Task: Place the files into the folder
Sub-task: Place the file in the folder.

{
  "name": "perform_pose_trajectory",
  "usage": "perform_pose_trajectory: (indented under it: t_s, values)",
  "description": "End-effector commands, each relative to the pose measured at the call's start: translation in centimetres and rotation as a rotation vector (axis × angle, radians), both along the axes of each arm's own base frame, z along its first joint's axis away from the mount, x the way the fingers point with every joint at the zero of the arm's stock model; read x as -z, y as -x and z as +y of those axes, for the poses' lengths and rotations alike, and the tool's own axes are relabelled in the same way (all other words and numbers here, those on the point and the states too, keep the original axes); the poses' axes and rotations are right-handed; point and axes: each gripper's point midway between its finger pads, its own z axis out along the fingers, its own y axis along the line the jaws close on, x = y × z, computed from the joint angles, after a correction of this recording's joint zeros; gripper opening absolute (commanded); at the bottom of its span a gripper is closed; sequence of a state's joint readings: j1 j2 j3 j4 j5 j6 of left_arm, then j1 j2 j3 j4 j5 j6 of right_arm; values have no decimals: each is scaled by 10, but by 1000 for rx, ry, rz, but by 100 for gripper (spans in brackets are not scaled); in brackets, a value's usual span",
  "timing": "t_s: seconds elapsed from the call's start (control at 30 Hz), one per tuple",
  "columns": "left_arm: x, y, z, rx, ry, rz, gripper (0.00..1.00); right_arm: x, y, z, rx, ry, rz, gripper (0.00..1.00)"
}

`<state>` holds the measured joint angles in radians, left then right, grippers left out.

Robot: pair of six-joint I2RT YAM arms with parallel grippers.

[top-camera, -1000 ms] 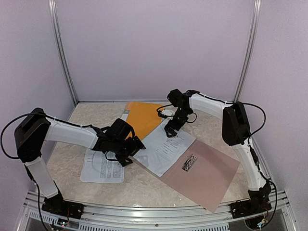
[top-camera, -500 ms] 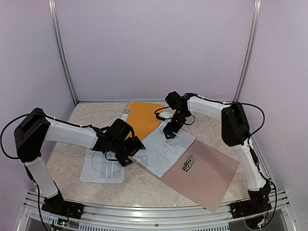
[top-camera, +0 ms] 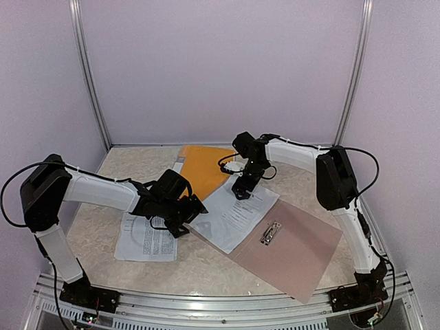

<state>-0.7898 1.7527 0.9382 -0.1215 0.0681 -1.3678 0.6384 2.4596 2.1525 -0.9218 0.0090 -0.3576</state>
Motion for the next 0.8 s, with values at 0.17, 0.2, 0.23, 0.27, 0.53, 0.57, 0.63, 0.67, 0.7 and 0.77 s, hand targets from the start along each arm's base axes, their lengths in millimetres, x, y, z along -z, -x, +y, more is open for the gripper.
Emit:
perform_pose_trajectory:
  t_s: [0.17,0.2,0.23,0.27,0.53,0.57,0.63,0.67,0.7,0.77]
  values:
    - [46,27,44,-15,-187,137,94,-5,22,3,-44,36,4,97]
    - [46,27,44,-15,-187,136,94,-6,21,4,-43,34,1,97]
    - [46,27,44,-14,-188,136,94,-7,20,5,-45,32,-3,97]
    - [46,27,44,-13,-186,135,94,-7,19,6,-45,30,-4,97]
    - [47,27,44,-12,-187,137,94,-16,-2,9,5,20,-53,99]
    - [47,27,45,-14,-188,139,94,-16,-2,11,3,15,-54,99]
    - [47,28,45,-15,-187,141,94,-14,-1,13,-3,6,-43,99]
    - [48,28,46,-16,-190,142,94,-12,0,13,-4,6,-38,99]
    - [48,28,46,-17,-188,142,94,-11,1,13,-4,6,-35,99]
    - [48,29,46,-17,-188,142,94,-8,3,12,-4,12,-27,99]
